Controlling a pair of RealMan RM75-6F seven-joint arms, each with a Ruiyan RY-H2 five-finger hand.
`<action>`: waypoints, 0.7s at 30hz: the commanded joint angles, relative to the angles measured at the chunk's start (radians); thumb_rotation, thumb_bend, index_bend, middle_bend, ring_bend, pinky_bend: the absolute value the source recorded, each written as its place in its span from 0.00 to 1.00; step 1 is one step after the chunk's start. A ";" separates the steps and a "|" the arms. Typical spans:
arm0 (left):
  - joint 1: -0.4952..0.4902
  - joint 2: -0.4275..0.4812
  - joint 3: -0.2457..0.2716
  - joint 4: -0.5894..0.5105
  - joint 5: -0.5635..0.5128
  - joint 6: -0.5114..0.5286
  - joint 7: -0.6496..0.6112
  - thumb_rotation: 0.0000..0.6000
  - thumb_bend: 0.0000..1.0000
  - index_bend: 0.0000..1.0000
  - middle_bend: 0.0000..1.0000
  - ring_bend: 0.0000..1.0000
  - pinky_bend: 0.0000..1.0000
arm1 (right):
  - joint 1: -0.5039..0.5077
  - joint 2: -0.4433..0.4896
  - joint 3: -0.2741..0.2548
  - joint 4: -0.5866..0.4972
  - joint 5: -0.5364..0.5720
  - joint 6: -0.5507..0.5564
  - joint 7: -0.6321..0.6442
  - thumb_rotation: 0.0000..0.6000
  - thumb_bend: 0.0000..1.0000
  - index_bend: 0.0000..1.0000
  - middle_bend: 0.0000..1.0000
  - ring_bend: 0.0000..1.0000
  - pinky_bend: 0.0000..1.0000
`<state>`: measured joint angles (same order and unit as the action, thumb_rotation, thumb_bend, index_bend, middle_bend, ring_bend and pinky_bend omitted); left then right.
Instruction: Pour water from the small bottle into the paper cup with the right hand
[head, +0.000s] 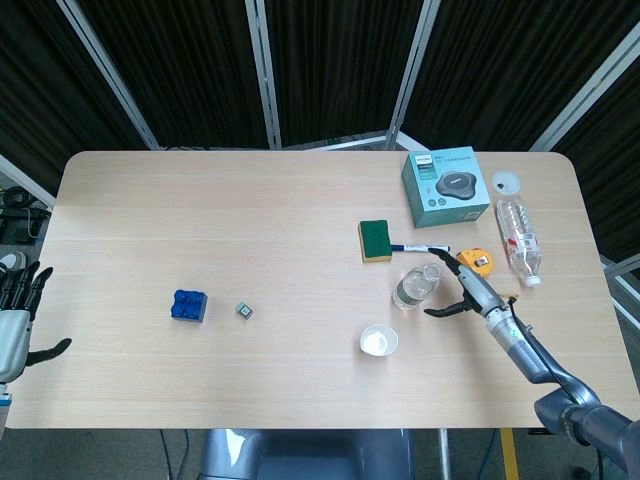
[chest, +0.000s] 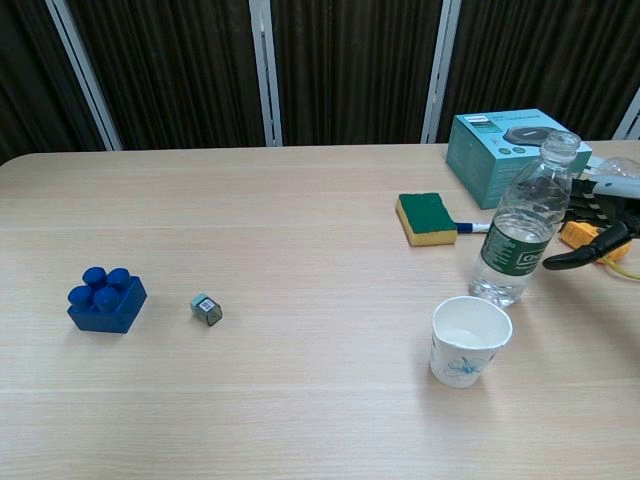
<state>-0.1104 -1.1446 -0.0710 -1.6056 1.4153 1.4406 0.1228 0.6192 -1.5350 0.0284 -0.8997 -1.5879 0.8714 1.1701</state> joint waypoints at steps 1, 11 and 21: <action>-0.001 -0.001 -0.001 0.001 -0.005 -0.003 0.001 1.00 0.00 0.00 0.00 0.00 0.00 | 0.017 -0.017 0.012 -0.010 0.021 -0.019 0.021 1.00 0.00 0.00 0.00 0.00 0.00; -0.007 -0.005 -0.004 0.007 -0.021 -0.016 0.003 1.00 0.00 0.00 0.00 0.00 0.00 | 0.034 -0.071 0.036 0.011 0.064 -0.016 0.006 1.00 0.00 0.00 0.05 0.02 0.01; -0.009 -0.006 -0.005 0.008 -0.029 -0.021 0.003 1.00 0.00 0.00 0.00 0.00 0.00 | 0.025 -0.115 0.065 0.021 0.105 0.012 0.005 1.00 0.00 0.13 0.30 0.26 0.29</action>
<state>-0.1194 -1.1501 -0.0759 -1.5979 1.3864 1.4192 0.1253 0.6450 -1.6492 0.0926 -0.8792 -1.4836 0.8829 1.1752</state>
